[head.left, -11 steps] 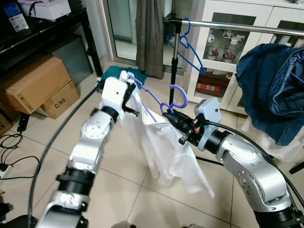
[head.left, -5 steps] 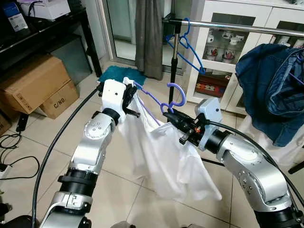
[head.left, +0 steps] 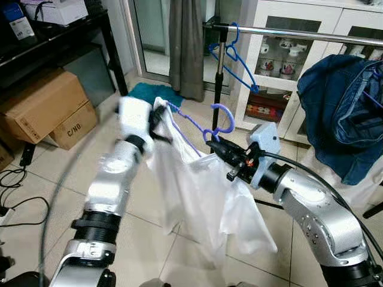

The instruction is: Hang hanger

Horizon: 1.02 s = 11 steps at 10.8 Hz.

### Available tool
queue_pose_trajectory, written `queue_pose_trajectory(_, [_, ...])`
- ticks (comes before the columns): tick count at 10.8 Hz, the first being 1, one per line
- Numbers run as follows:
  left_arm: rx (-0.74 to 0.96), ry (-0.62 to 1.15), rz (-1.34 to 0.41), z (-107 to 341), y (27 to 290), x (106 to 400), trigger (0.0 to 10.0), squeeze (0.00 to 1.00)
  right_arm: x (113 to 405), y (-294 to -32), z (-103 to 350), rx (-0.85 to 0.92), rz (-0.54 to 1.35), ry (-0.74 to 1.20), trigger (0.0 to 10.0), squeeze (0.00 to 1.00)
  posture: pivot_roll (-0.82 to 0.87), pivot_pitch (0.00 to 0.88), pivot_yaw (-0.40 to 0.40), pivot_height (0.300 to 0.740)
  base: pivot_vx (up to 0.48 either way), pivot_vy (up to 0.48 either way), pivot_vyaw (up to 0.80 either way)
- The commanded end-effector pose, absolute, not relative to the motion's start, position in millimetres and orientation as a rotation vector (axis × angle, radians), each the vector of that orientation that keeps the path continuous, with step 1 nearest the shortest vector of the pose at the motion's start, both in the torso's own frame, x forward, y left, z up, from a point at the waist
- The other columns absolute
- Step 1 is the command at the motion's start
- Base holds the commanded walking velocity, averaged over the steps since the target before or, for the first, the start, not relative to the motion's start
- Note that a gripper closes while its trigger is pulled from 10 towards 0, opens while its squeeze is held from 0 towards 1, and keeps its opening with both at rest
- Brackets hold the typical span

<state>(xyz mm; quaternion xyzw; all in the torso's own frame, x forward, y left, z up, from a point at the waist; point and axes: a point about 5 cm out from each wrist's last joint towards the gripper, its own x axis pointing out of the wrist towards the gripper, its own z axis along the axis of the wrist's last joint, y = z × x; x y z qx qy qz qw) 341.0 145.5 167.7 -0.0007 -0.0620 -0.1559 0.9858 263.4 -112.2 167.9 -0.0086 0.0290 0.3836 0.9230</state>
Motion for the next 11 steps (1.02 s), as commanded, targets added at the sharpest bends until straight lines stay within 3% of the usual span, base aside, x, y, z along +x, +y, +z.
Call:
queue_pose_trajectory(1, [-0.005,-0.176,-0.288,178.9,151.4,341.2,0.0,0.00,265.0,-113.9,175.7,-0.015,0.783,0.030,0.0,0.00,-0.11,0.000,0.052,0.740,0.000,0.000,0.00])
queue_pose_trajectory(4, [0.040,-0.346,-0.144,220.7,194.7,338.5,0.0,0.00,263.2,-125.5,157.0,-0.081,0.768,0.143,0.0,0.00,-0.11,0.000,0.047,0.740,0.000,0.000,0.00])
queue_pose_trajectory(5, [0.129,-0.350,-0.066,237.8,220.7,344.4,0.0,0.00,258.3,-126.3,154.4,-0.079,0.819,0.161,0.0,0.00,-0.11,0.000,0.042,0.740,0.000,0.000,0.00])
queue_pose_trajectory(8, [0.228,-0.195,0.053,219.8,256.0,354.1,0.0,0.00,254.1,-125.4,162.7,0.020,0.852,0.120,0.0,0.00,-0.11,0.000,0.048,0.740,0.000,0.000,0.00])
queue_pose_trajectory(9, [0.251,-0.139,0.020,202.7,250.7,354.6,0.0,0.00,255.0,-124.7,168.0,0.094,0.836,0.092,0.0,0.00,-0.11,0.000,0.051,0.740,0.000,0.000,0.00])
queue_pose_trajectory(11, [0.222,-0.087,-0.199,176.3,205.1,350.0,0.0,0.00,263.1,-124.8,177.9,0.230,0.740,0.031,0.0,0.00,-0.12,0.000,0.059,0.740,0.000,0.000,0.00])
